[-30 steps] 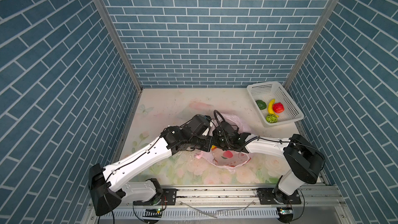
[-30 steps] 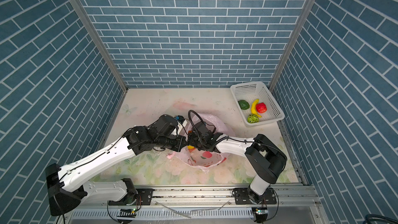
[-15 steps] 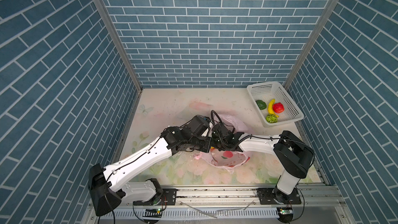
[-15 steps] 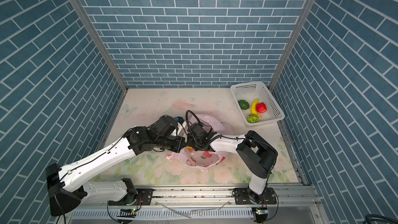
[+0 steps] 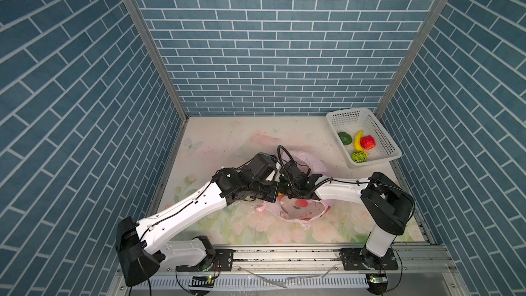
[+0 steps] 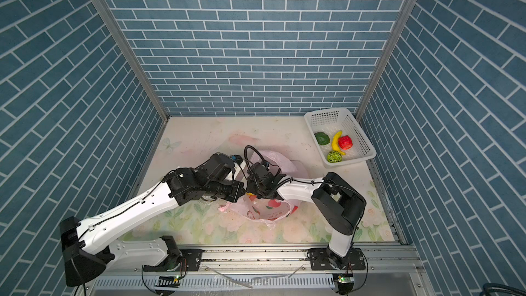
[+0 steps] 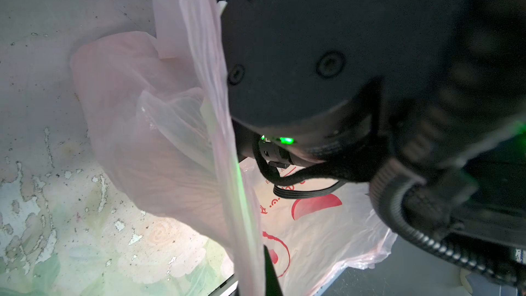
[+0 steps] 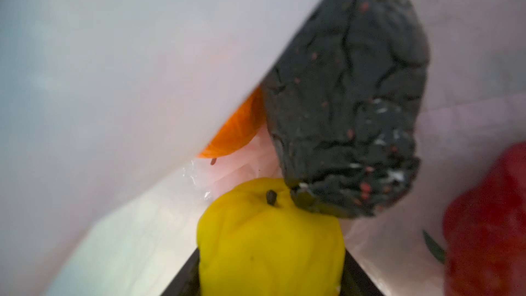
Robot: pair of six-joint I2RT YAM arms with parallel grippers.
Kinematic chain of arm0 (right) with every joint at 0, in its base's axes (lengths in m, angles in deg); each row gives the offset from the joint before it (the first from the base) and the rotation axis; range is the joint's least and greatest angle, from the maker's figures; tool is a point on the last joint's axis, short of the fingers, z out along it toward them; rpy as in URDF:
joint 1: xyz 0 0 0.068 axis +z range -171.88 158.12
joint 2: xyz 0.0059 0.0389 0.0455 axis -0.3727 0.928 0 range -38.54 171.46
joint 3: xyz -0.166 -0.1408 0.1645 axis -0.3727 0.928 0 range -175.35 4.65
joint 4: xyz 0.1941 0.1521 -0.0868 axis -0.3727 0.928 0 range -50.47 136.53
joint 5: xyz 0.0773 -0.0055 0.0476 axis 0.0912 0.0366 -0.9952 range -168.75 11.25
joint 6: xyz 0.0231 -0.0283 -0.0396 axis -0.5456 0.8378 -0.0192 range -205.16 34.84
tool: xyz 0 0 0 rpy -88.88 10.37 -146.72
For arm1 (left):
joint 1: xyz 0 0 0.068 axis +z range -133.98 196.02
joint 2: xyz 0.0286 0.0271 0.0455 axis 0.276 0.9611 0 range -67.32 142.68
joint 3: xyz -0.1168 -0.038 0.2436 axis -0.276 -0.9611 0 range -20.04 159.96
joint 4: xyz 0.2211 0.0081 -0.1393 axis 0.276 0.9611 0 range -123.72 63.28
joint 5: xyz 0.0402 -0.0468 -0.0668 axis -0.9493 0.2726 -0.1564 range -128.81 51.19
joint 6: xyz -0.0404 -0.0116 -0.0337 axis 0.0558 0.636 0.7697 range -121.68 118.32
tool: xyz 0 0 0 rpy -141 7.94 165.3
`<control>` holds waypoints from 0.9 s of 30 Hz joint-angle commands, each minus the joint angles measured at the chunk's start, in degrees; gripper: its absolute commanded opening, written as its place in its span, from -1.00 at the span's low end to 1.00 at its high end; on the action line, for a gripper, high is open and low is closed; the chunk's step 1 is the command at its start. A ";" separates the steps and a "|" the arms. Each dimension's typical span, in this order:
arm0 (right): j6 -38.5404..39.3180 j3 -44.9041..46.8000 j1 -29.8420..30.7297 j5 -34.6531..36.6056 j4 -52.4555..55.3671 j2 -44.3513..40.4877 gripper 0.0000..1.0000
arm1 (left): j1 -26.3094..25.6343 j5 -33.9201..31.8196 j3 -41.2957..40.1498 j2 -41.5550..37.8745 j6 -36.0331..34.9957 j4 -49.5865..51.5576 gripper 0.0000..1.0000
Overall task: Untie the knot of the plastic bag and take out the fruit
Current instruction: Pick up the fruit from the plastic bag.
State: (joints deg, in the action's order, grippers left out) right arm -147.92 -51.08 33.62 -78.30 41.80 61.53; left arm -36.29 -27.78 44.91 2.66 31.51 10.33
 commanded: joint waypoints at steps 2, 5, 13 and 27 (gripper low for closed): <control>-0.24 0.65 0.43 0.56 4.49 -6.24 -0.13 | -0.02 -0.25 -0.36 0.02 -0.72 -1.96 -1.00; 0.55 1.42 0.70 0.03 8.37 -10.17 -0.14 | 0.04 -0.91 -0.13 0.81 -0.56 -3.07 -1.00; 2.05 4.25 0.84 -0.36 18.72 -20.59 -0.14 | 0.85 -2.22 0.70 1.67 0.09 -5.16 -1.00; 6.28 -1.31 2.76 -0.36 33.30 -32.91 -0.13 | 0.99 -2.20 1.99 3.91 0.21 -5.44 -1.00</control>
State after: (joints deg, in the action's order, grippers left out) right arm -143.29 -49.18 35.88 -78.94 70.10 30.54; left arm -35.59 -28.96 45.37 5.96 31.53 4.98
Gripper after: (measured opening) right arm 0.573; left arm 0.045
